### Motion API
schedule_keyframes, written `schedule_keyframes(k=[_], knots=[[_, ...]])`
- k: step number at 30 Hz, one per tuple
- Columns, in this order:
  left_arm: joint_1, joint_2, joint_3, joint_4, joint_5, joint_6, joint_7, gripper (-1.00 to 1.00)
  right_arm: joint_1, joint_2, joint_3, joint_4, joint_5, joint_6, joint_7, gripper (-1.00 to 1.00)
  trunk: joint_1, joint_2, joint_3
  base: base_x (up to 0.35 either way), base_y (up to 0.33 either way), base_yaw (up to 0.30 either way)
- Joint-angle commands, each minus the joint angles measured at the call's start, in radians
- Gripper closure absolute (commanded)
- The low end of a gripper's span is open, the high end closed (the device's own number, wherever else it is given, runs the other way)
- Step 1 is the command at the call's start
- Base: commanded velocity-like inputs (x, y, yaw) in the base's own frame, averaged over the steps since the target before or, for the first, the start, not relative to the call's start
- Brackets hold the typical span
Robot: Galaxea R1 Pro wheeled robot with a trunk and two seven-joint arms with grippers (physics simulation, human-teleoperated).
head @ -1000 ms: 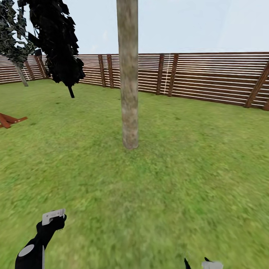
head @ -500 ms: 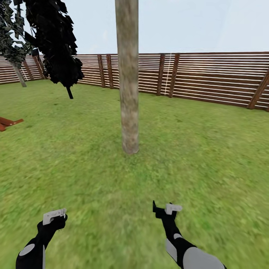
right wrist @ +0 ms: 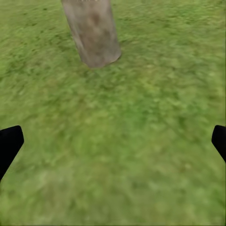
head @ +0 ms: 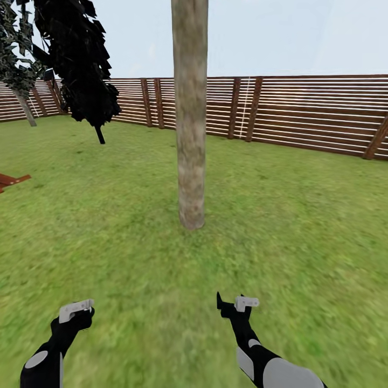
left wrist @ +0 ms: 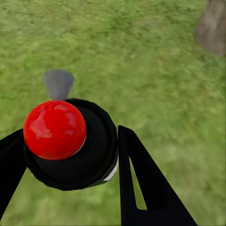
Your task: In the garden, pick up the pesticide atomizer on the floor and spray pesticide onto both trees until each tree trunk is fully covered.
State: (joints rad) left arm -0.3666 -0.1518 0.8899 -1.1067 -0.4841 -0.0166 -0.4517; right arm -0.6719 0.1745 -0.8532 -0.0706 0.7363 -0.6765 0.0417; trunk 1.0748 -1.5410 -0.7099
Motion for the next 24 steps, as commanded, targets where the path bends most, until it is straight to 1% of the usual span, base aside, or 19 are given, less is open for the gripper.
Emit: schedule_keyframes(k=[1, 11, 24], knots=[[0.0, 0.0, -0.001, 0.0, 0.0, 0.0, 0.001, 1.0, 0.0, 0.0, 0.0, 0.0, 0.0, 0.0, 0.0, -1.0, 0.0, 0.0, 0.0, 0.33, 0.054, 0.0], [0.0, 0.0, -0.002, 0.001, -0.002, 0.0, 0.001, 1.0, 0.0, 0.0, -0.001, 0.0, -0.001, 0.0, 0.0, -1.0, 0.0, 0.0, 0.0, 0.338, -0.002, 0.0], [0.0, 0.0, 0.0, 0.002, -0.004, 0.0, 0.001, 1.0, 0.0, 0.0, -0.002, 0.0, -0.001, 0.0, -0.001, -1.0, 0.0, 0.0, 0.0, 0.332, -0.101, 0.0]])
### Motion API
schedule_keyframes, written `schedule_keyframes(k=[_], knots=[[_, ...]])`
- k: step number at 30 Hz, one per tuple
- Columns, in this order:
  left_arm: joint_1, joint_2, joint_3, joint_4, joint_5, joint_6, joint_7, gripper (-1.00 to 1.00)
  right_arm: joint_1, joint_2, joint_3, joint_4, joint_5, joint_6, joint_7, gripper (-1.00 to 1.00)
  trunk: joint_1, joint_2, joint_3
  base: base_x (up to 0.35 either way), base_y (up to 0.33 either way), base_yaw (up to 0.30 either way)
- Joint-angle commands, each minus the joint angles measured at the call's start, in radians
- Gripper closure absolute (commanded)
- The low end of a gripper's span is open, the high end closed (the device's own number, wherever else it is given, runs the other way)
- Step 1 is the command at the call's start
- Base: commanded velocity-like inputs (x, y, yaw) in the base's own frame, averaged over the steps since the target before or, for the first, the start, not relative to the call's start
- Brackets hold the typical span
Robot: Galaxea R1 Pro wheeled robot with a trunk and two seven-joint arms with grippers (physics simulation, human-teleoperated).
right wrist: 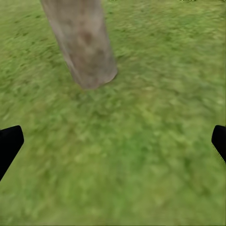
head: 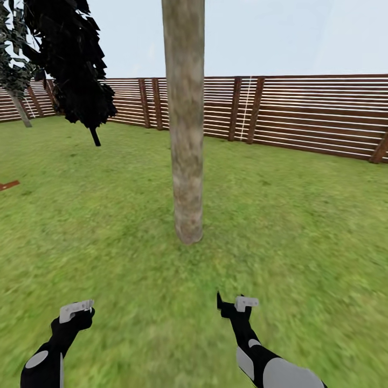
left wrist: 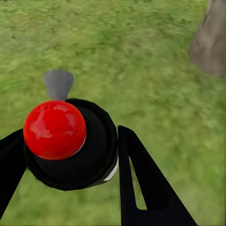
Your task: In the garden, pick up the pesticide atomizer on the floor and spray pesticide onto both trees until each tree trunk is fully covered.
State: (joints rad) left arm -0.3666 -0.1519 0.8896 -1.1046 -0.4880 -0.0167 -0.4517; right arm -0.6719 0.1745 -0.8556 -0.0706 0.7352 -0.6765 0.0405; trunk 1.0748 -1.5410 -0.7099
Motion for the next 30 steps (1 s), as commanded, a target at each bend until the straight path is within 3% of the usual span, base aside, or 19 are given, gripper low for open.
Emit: schedule_keyframes(k=[1, 16, 21, 26, 30], knots=[[0.0, 0.0, 0.0, 0.0, 0.0, 0.0, 0.001, 1.0, 0.0, 0.0, 0.0, 0.0, 0.0, 0.0, 0.0, -1.0, 0.0, 0.0, 0.0, 0.331, -0.11, 0.0], [0.0, 0.0, 0.0, 0.003, 0.0, 0.0, 0.001, 1.0, 0.0, 0.0, 0.0, 0.0, 0.0, 0.0, -0.001, -1.0, 0.0, 0.0, 0.0, 0.322, -0.097, 0.0], [0.0, -0.001, -0.002, 0.006, -0.001, -0.007, -0.004, 1.0, 0.0, 0.0, 0.001, 0.0, 0.0, 0.0, -0.001, -1.0, 0.0, 0.0, 0.0, 0.018, -0.002, 0.0], [-0.028, 0.009, -0.031, -0.011, -0.001, -0.004, -0.005, 1.0, -0.028, 0.0, -0.003, -0.013, 0.004, -0.01, -0.008, -1.0, 0.0, 0.0, 0.0, 0.0, 0.0, 0.0], [-0.044, 0.02, -0.053, 0.001, -0.009, -0.011, -0.002, 1.0, -0.051, -0.021, -0.008, -0.019, 0.002, -0.009, -0.013, -1.0, 0.0, 0.0, 0.0, 0.0, 0.0, 0.0]])
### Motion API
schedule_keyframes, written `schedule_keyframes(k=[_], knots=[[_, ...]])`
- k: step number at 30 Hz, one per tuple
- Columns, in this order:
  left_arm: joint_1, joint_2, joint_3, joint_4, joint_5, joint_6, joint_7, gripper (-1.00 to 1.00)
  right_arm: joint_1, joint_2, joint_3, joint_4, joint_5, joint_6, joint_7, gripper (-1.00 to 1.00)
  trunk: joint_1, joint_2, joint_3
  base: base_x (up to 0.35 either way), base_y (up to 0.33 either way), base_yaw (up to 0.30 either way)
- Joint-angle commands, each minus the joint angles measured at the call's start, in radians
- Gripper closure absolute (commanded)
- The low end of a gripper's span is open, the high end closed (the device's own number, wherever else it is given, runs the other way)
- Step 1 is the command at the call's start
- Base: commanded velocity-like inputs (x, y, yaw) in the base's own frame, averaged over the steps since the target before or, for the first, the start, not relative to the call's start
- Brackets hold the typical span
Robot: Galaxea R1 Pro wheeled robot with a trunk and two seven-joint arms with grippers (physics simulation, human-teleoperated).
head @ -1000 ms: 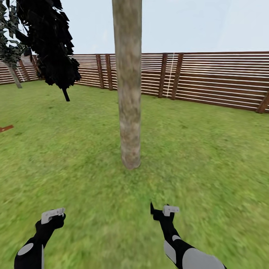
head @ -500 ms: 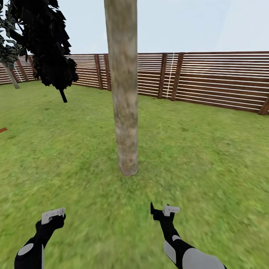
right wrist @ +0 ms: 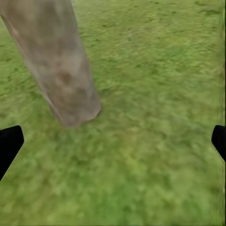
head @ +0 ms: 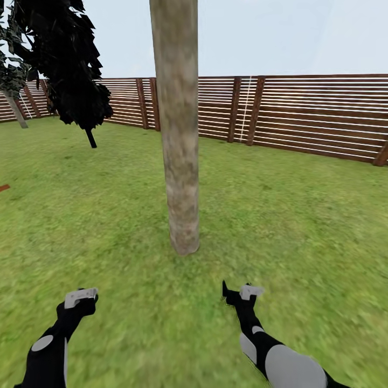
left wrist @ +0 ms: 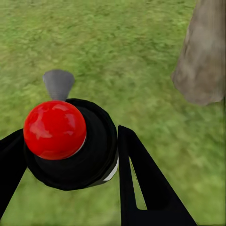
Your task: In the garden, pick up the pesticide atomizer on the floor and spray pesticide onto both trees until each tree trunk is fully covered.
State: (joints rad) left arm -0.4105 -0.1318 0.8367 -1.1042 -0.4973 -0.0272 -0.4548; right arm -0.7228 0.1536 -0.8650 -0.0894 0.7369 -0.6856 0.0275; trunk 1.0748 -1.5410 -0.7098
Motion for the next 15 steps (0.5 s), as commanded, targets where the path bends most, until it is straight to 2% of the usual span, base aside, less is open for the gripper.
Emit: schedule_keyframes(k=[1, 7, 10, 13, 14, 15], knots=[[-0.001, 0.006, -0.006, 0.006, -0.002, 0.001, 0.0, 1.0, -0.005, -0.006, -0.001, -0.002, 0.001, 0.002, -0.001, -1.0, 0.0, 0.0, 0.0, 0.0, 0.0, 0.0], [-0.015, 0.039, -0.039, 0.04, -0.005, 0.008, 0.005, 1.0, -0.004, -0.037, -0.002, -0.033, -0.003, 0.036, 0.006, -1.0, 0.0, 0.0, 0.0, 0.0, 0.0, 0.0], [-0.032, 0.056, -0.056, 0.056, -0.006, 0.022, 0.004, 1.0, -0.016, -0.035, -0.001, -0.05, -0.004, 0.053, 0.01, -1.0, 0.0, 0.0, 0.0, 0.0, 0.0, 0.0], [-0.049, 0.072, -0.072, 0.073, -0.022, 0.039, 0.004, 1.0, -0.033, -0.034, 0.002, -0.066, -0.001, 0.07, 0.026, -1.0, 0.0, 0.0, 0.0, 0.0, 0.0, 0.0], [-0.257, 0.111, -0.231, 0.343, -0.04, 0.104, 0.004, 1.0, -0.117, -0.034, 0.004, -0.244, 0.0, 0.315, 0.122, -1.0, 0.0, 0.0, 0.0, 0.0, 0.0, 0.0], [-0.299, 0.134, -0.233, 0.405, -0.046, 0.108, 0.003, 1.0, -0.132, -0.034, 0.006, -0.244, 0.001, 0.316, 0.172, -1.0, 0.0, 0.0, 0.0, 0.0, 0.0, 0.0]])
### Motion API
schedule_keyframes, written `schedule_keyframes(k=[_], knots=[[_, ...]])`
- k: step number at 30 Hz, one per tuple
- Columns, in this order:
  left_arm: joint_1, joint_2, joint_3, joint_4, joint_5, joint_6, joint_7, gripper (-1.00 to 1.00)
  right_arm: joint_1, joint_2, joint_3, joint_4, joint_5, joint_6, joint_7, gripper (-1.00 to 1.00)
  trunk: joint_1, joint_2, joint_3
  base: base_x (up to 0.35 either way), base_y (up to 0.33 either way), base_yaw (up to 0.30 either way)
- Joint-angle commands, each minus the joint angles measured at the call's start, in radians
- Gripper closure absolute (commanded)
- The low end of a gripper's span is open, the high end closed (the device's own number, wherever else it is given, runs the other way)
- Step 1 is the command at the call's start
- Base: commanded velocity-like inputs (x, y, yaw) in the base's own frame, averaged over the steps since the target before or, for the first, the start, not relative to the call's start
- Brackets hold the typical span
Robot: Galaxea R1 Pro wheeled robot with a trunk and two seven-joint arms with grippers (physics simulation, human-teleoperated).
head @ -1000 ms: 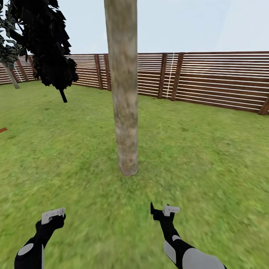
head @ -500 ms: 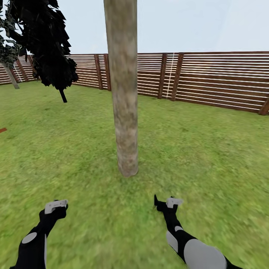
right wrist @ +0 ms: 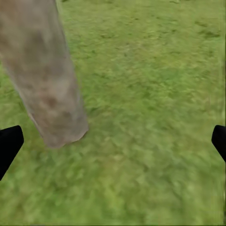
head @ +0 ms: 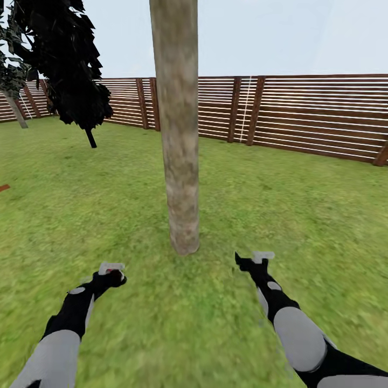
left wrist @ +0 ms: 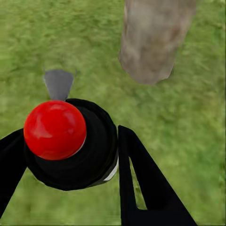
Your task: In the garden, pick up the pesticide atomizer on the floor and spray pesticide onto both trees until each tree trunk is fully covered.
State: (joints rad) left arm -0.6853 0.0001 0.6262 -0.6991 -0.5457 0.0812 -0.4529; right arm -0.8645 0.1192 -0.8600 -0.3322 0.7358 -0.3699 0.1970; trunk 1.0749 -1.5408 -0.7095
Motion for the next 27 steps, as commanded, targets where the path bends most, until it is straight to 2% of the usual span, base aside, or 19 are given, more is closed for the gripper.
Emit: schedule_keyframes(k=[1, 3, 5, 6, 8, 10, 11, 12, 14, 16, 18, 20, 22, 24, 26, 27], knots=[[-0.057, 0.022, -0.025, 0.049, -0.001, 0.002, 0.0, 1.0, -0.008, 0.0, 0.002, -0.001, 0.005, 0.001, 0.045, -1.0, 0.0, 0.0, 0.0, 0.0, 0.0, 0.0], [-0.089, 0.05, -0.026, 0.101, -0.003, 0.001, -0.004, 1.0, -0.031, 0.0, 0.01, 0.0, 0.025, 0.002, 0.131, -1.0, 0.0, 0.0, 0.0, 0.0, 0.0, 0.0], [-0.097, 0.058, -0.028, 0.115, -0.004, -0.002, -0.01, 1.0, -0.041, -0.002, 0.057, -0.002, 0.068, 0.003, 0.215, -1.0, 0.0, 0.0, 0.0, 0.0, 0.0, 0.0], [-0.098, 0.059, -0.031, 0.117, -0.005, -0.004, -0.012, 1.0, -0.044, -0.002, 0.079, -0.003, 0.084, 0.003, 0.232, -1.0, 0.0, 0.0, 0.0, 0.0, 0.0, 0.0], [-0.099, 0.063, -0.076, 0.118, -0.008, -0.005, -0.036, 1.0, -0.055, -0.001, 0.129, -0.003, 0.111, 0.003, 0.253, -1.0, 0.0, 0.0, 0.0, 0.0, 0.0, 0.0], [-0.099, 0.069, -0.151, 0.117, -0.011, -0.002, -0.121, 1.0, -0.06, 0.0, 0.176, -0.004, 0.123, 0.004, 0.261, -1.0, 0.0, 0.0, 0.0, 0.0, 0.0, 0.0], [-0.099, 0.069, -0.168, 0.117, -0.012, -0.001, -0.144, 1.0, -0.061, -0.001, 0.19, -0.003, 0.124, 0.004, 0.262, -1.0, 0.0, 0.0, 0.0, 0.0, 0.0, 0.0], [-0.1, 0.07, -0.191, 0.117, -0.013, 0.001, -0.173, 1.0, -0.061, 0.0, 0.224, -0.003, 0.126, 0.015, 0.267, -1.0, 0.0, 0.0, 0.0, 0.0, 0.0, 0.0], [-0.1, 0.071, -0.249, 0.121, -0.017, 0.003, -0.23, 1.0, -0.062, 0.003, 0.334, -0.006, 0.124, 0.112, 0.295, -1.0, 0.0, 0.0, 0.0, 0.0, 0.0, 0.0], [-0.1, 0.076, -0.325, 0.122, -0.031, 0.004, -0.333, 1.0, -0.062, 0.014, 0.403, -0.017, 0.122, 0.182, 0.358, -1.0, 0.0, 0.0, 0.0, 0.0, 0.0, 0.0], [-0.1, 0.089, -0.353, 0.122, -0.039, 0.003, -0.391, 1.0, -0.063, 0.024, 0.428, -0.048, 0.122, 0.202, 0.441, -1.0, 0.0, 0.0, 0.0, 0.0, 0.0, 0.0], [-0.101, 0.106, -0.368, 0.122, -0.04, -0.001, -0.419, 1.0, -0.069, 0.03, 0.437, -0.097, 0.121, 0.21, 0.527, -1.0, 0.0, 0.0, 0.0, 0.0, 0.0, 0.0], [-0.11, 0.118, -0.449, 0.121, -0.072, -0.002, -0.498, 1.0, -0.099, 0.034, 0.46, -0.131, 0.122, 0.215, 0.673, -1.0, 0.0, 0.0, 0.0, 0.0, 0.0, 0.0], [-0.134, 0.128, -0.538, 0.122, -0.142, -0.004, -0.569, 1.0, -0.121, 0.037, 0.504, -0.141, 0.122, 0.217, 0.779, -1.0, 0.0, 0.0, 0.0, 0.0, 0.0, 0.0], [-0.143, 0.129, -0.578, 0.122, -0.198, -0.007, -0.606, 1.0, -0.128, 0.055, 0.557, -0.14, 0.121, 0.218, 0.829, -1.0, 0.0, 0.0, 0.0, 0.0, 0.0, 0.0], [-0.145, 0.129, -0.594, 0.122, -0.221, -0.007, -0.628, 1.0, -0.13, 0.055, 0.598, -0.139, 0.122, 0.218, 0.848, -1.0, 0.0, 0.0, 0.0, 0.0, 0.0, 0.0]])
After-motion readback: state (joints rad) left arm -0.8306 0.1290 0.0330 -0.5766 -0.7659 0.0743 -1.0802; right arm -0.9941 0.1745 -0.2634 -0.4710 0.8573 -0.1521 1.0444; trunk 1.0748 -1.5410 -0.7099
